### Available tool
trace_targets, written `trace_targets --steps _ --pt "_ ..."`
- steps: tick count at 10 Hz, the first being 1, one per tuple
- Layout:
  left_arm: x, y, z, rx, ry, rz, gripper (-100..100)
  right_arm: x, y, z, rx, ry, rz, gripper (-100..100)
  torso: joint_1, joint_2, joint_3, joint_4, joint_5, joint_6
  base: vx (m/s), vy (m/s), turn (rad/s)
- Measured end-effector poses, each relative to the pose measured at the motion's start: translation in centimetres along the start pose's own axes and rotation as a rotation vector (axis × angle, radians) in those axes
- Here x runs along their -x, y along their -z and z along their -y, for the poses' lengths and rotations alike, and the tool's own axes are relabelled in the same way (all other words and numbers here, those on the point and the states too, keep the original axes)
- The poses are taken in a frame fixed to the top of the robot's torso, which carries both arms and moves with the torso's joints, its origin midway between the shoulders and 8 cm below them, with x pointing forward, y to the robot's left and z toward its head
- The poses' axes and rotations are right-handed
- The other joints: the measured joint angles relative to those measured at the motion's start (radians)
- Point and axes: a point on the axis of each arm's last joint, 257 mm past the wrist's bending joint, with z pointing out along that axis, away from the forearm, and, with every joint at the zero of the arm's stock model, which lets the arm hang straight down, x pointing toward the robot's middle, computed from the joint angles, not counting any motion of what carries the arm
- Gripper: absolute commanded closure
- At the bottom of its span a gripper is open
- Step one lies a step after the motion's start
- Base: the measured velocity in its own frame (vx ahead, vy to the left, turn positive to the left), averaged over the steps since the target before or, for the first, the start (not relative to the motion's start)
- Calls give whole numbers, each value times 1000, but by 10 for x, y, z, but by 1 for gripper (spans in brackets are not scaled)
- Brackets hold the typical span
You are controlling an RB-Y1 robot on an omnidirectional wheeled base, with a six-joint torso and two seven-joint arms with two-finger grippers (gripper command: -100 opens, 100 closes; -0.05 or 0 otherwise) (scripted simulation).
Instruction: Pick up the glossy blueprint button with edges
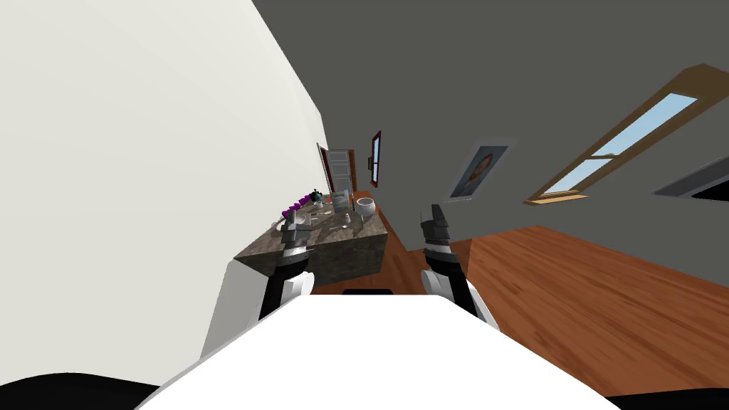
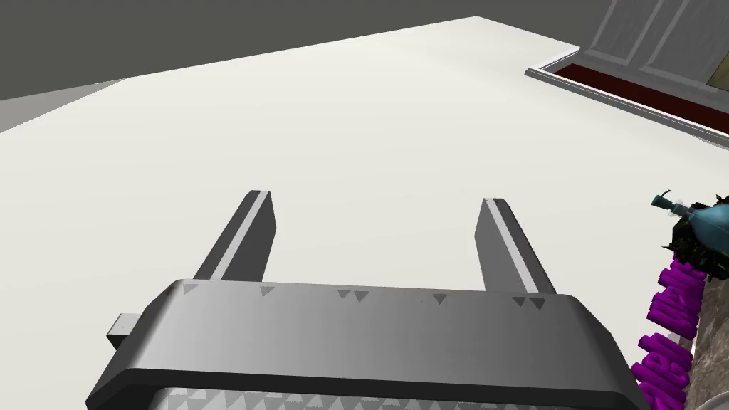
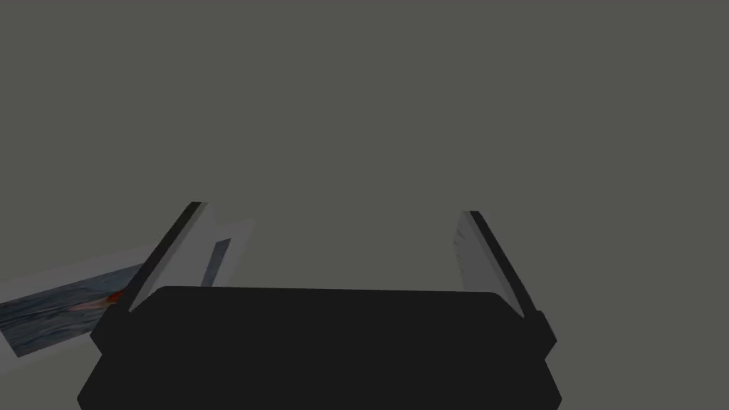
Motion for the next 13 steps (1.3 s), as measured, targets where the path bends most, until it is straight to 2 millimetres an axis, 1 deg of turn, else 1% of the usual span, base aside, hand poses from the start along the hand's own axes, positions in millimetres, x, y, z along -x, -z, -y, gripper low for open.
trace_targets --steps 2,3,5,7,9,11,12,13 --pt "3 0 -12 37 1 -29 -100 0 0 0 0 0 0 0 -5 0 0 0 -1 0 8 -105 -38" --pt "7 -4 -20 57 6 -38 -100 0 0 0 0 0 0 0 -7 -1 -1 0 -1 0 -7 -123 -46" --pt "18 -3 -40 109 20 -42 -100 0 0 0 0 0 0 0 -9 1 1 0 -2 0 -18 -151 -60" --pt "38 -7 -57 165 42 -33 -100 0 0 0 0 0 0 0 -12 0 0 0 -3 0 -1 -208 -77" --pt "57 -6 -78 229 70 -7 -100 0 0 0 0 -1 0 0 -15 0 0 0 -3 0 13 -220 -71" --pt "90 -9 -96 288 98 33 -100 0 0 0 0 0 0 0 -15 -2 -1 0 -3 0 25 -250 -89" --pt "104 -12 -107 316 117 59 -100 0 0 0 0 -1 0 0 -17 -1 -1 0 -4 0 7 -168 -22" --pt "113 -10 -112 336 131 75 -100 0 0 0 0 0 0 0 -12 0 0 0 -3 0 3 -140 -49"
